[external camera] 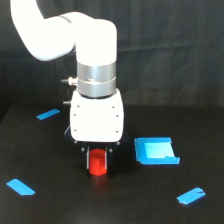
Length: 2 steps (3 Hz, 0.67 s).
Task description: Pick up the red object from the table
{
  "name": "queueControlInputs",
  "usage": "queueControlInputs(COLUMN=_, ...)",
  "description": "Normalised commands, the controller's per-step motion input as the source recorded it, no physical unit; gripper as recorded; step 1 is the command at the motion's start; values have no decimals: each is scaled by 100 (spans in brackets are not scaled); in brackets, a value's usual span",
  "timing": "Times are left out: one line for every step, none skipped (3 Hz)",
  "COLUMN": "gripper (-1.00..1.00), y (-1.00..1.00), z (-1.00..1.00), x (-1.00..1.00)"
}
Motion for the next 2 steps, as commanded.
queueControlInputs(gripper=-100, y=2, z=88, x=-10)
queueControlInputs(gripper=-99, y=3, z=94, x=-9)
